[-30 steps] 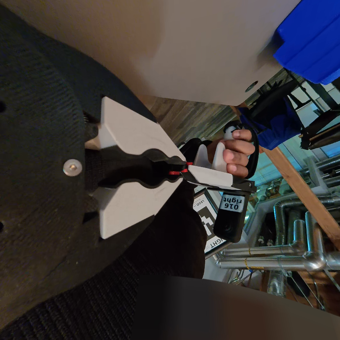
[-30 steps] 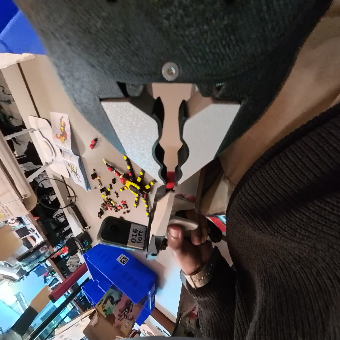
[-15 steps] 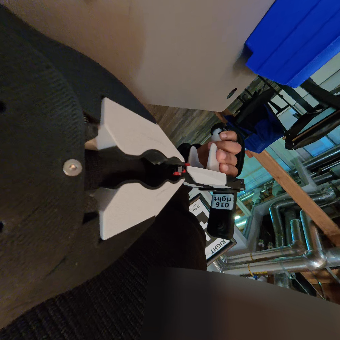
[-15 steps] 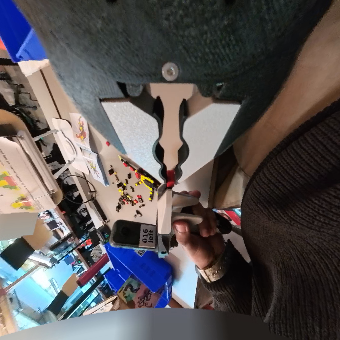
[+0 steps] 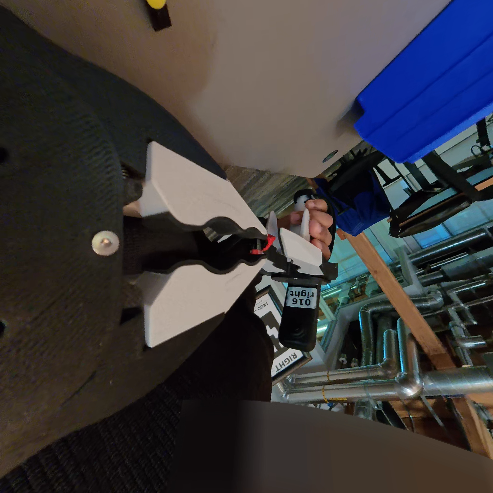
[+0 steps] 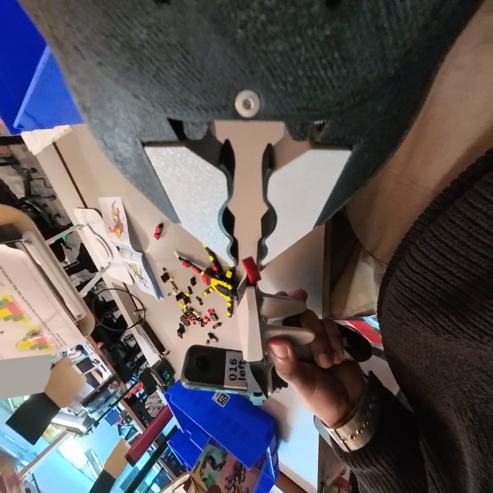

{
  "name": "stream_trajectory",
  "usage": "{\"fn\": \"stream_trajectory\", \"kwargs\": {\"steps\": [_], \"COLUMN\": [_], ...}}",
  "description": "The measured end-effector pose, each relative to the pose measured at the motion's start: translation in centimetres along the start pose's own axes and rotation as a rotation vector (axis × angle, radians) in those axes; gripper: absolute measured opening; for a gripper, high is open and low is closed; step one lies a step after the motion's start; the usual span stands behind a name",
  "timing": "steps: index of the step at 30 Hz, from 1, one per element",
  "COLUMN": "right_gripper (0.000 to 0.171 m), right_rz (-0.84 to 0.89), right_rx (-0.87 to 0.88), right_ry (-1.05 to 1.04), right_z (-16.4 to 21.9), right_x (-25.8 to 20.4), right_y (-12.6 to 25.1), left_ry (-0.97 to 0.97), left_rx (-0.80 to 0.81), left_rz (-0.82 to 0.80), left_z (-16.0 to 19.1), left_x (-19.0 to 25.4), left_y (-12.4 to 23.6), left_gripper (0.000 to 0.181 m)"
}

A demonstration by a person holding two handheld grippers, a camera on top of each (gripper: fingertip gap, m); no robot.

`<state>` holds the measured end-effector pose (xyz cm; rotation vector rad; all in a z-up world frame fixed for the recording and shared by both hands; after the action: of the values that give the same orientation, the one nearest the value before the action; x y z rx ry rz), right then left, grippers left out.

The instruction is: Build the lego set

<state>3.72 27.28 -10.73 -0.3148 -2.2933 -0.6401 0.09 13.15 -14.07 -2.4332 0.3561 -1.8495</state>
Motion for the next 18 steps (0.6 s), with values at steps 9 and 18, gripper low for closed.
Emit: {"fn": "stream_trajectory", "kwargs": {"steps": [9,18], "right_gripper": [0.011,0.011], "right_rz": [-0.071,0.045], "right_rx": [0.006,-0.059], "right_ry": [-0.328,-0.434], "right_z": [1.3,3.3], "right_x": [0.3,1.4], "right_y": [-1.3,-1.1], "left_ry": [-0.115,-0.186], "left_rx": [0.038,0.192], "left_rz": [-0.124,-0.301], "left_z": [-0.4,-2.2], "left_x": [-0.2,-0.5], "left_y": [0.2,2.0], "left_gripper": [0.006,0.006]}}
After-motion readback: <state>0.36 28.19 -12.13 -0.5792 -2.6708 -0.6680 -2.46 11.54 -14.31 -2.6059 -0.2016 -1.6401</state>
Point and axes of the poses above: each gripper's, where its closed fingertips meet, y back along the fingers, z out of its underside, x = y × z across the jaws, the point moved 8 cm from there along y, back along the fingers, and after that the axes turned 14 degrees about y, right-handed, at the moved point
